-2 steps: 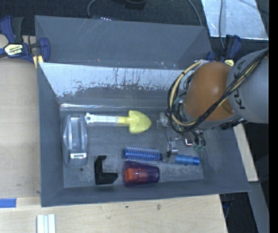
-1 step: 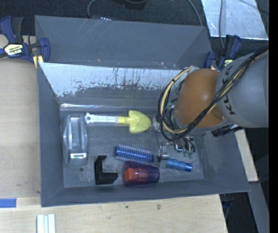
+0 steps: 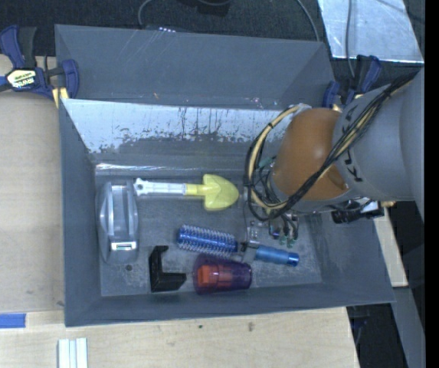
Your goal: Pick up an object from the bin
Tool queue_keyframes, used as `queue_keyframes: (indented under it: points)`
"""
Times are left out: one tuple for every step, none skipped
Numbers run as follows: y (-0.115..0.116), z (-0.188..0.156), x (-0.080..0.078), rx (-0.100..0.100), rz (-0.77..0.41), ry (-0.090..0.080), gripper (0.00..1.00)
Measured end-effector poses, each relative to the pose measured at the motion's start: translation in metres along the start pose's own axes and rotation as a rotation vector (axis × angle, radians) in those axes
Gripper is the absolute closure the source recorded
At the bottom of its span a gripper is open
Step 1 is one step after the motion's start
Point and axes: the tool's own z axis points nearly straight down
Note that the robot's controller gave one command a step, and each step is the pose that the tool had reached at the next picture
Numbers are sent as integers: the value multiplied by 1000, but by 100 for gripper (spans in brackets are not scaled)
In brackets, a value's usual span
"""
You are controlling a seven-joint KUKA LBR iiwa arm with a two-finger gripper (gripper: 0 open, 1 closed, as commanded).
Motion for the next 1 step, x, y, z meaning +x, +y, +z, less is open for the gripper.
queue_keyframes:
  points:
    - [74,5,43,-5,-276,-2,100]
